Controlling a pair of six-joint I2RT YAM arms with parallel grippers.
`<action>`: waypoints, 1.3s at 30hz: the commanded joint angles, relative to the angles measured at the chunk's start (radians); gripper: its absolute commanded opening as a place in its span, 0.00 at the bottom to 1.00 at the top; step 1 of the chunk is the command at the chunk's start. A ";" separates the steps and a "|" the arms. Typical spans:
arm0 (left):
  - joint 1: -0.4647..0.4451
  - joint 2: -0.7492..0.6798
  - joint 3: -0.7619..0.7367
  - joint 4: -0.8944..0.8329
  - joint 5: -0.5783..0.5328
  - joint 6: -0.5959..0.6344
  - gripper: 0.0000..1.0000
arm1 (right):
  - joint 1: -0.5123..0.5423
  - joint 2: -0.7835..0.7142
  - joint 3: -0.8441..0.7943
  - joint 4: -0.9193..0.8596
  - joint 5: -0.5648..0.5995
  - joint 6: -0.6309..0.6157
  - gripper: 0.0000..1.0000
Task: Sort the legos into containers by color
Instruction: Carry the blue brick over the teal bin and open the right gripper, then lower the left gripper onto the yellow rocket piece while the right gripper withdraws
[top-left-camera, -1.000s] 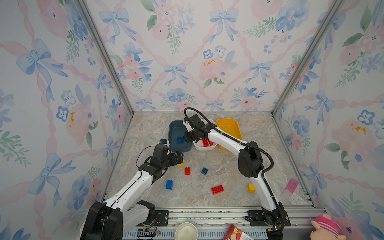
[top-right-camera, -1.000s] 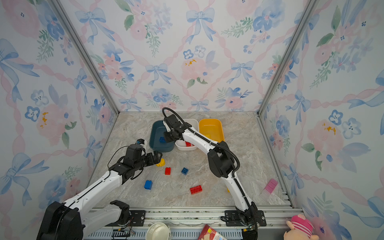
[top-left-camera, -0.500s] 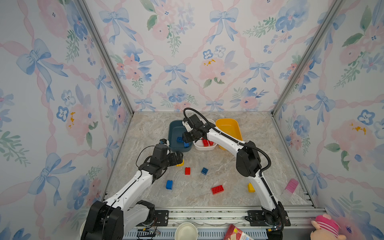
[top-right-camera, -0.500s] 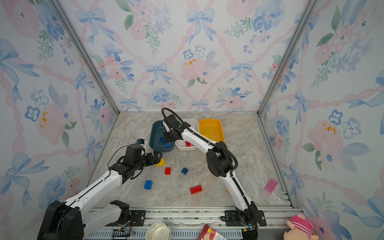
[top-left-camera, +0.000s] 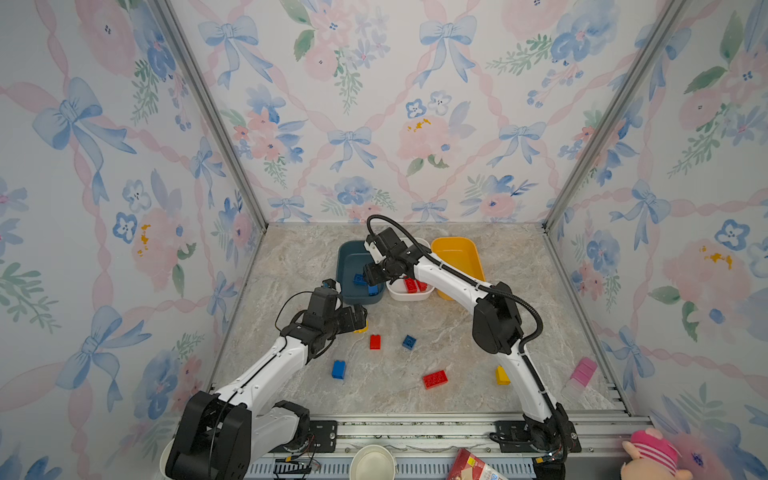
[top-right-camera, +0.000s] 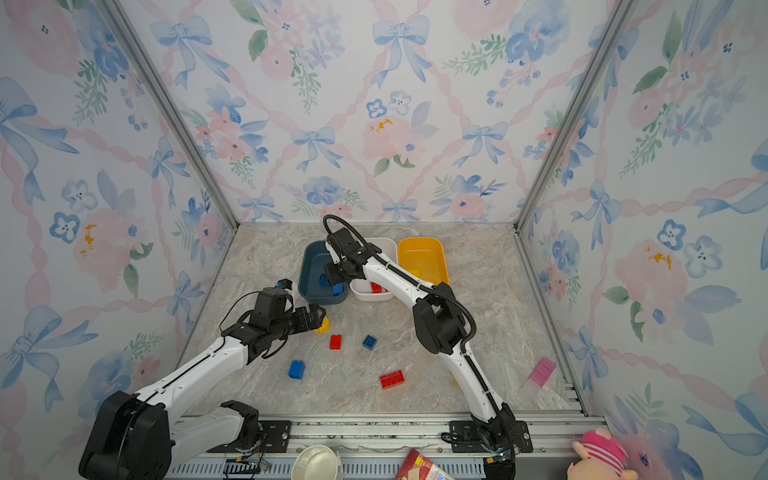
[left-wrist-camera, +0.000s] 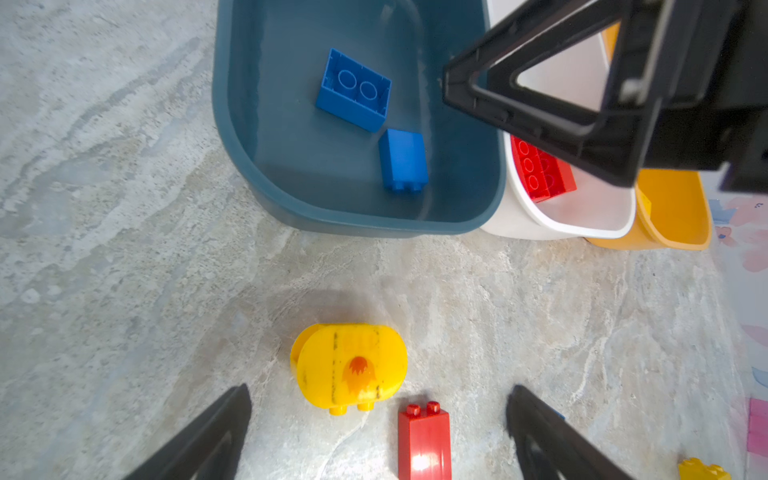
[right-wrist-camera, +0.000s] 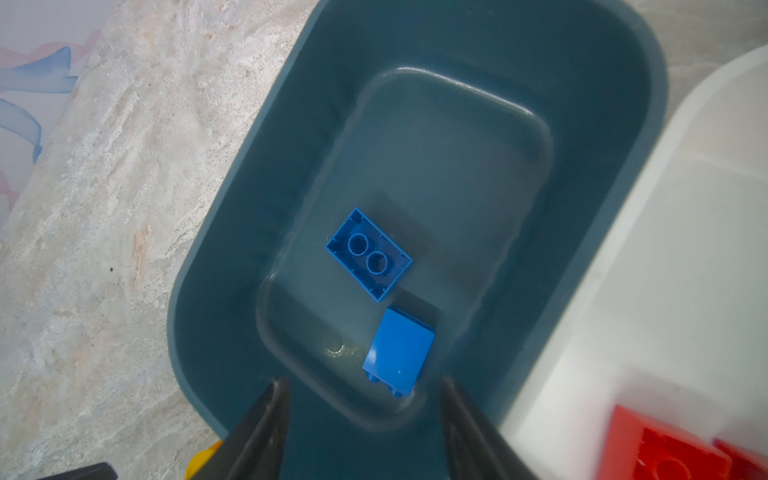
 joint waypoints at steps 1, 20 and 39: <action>0.008 0.025 0.050 -0.061 0.004 0.039 0.98 | 0.010 -0.091 -0.054 -0.009 0.007 -0.006 0.66; -0.062 0.247 0.225 -0.208 -0.034 0.093 0.98 | -0.027 -0.496 -0.623 0.081 0.050 0.038 0.94; -0.089 0.405 0.305 -0.300 -0.098 0.138 0.97 | -0.063 -0.662 -0.851 0.084 0.095 0.074 0.99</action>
